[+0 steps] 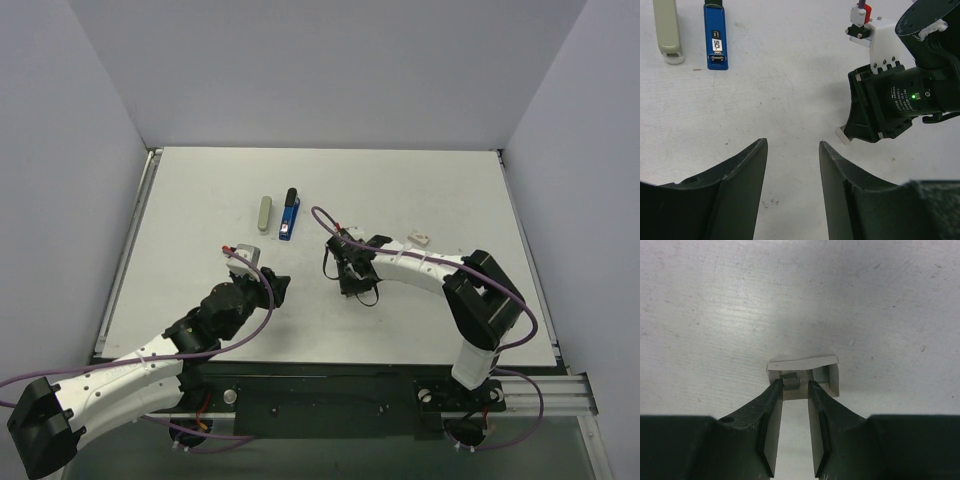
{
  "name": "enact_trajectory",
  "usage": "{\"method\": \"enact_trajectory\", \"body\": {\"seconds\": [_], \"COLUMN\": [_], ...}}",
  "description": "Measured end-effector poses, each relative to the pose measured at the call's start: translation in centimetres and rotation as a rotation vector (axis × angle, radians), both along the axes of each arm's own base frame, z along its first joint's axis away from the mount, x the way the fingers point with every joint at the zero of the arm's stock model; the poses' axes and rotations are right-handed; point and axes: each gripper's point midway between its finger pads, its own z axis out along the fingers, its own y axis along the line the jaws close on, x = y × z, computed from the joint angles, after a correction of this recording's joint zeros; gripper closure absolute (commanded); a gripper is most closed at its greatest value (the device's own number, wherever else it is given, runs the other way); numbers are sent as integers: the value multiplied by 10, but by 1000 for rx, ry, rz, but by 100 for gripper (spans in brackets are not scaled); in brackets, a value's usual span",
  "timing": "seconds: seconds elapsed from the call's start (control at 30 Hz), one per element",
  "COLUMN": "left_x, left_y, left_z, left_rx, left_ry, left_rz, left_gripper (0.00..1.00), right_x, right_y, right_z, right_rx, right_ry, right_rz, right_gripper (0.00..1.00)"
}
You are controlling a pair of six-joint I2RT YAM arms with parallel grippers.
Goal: Unload the staples from the stapler
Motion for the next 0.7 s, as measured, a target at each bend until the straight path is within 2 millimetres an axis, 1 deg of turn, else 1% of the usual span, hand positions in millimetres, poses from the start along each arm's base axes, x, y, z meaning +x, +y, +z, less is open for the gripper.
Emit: {"method": "enact_trajectory", "body": {"seconds": [0.1,0.27,0.37,0.5,0.6,0.7], "left_x": [0,0,0,0,0,0], "left_y": [0,0,-1,-1,-1,-1], "left_z": [0,0,-1,-3,-3,-3], "left_rx": [0,0,2,6,6,7], "left_ry": [0,0,2,6,7,8], "left_rz": [0,0,-1,-4,-4,-5], "left_gripper": [44,44,44,44,44,44], "right_x": [0,1,3,10,22,39], "right_y": [0,1,0,-1,-4,-18], "right_z": [0,1,6,22,38,49], "right_rx": [0,0,3,13,36,51], "right_ry": [-1,-5,-20,-67,-108,-140], "right_rz": [1,1,0,-4,-22,-72], "right_gripper": [71,70,69,68,66,65]}}
